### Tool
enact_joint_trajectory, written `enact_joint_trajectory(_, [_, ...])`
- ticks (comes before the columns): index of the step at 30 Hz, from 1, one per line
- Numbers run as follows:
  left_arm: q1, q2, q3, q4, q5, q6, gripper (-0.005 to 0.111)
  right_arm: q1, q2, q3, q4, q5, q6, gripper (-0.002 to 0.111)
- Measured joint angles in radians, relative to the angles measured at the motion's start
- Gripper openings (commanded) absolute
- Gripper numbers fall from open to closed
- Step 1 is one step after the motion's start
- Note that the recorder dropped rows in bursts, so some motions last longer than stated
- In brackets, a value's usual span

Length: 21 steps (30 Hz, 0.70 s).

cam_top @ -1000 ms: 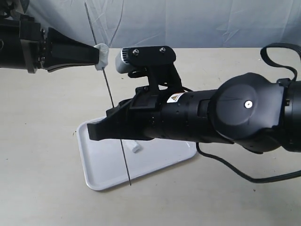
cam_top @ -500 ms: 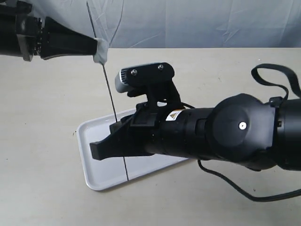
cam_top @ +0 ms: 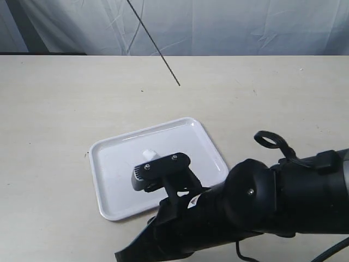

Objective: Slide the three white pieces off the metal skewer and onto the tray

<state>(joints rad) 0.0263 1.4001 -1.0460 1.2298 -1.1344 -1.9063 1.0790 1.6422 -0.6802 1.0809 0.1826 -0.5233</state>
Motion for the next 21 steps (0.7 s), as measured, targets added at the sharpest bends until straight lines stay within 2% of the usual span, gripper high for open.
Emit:
enact_joint_trajectory(5, [0.002,0.000,0.000,0.072,0.031,-0.009,0.000,0.000,-0.002,0.000,0.002,0.000,0.000,-0.001])
enact_joint_trajectory(12, [0.002,0.000,0.011,0.454,0.084,-0.147,0.000,0.000,-0.044,0.000,0.002,-0.004,0.002,-0.001])
enact_joint_trajectory(21, [0.002,-0.002,0.121,0.518,0.043,-0.182,0.000,0.000,-0.172,0.000,-0.026,-0.073,0.004,0.001])
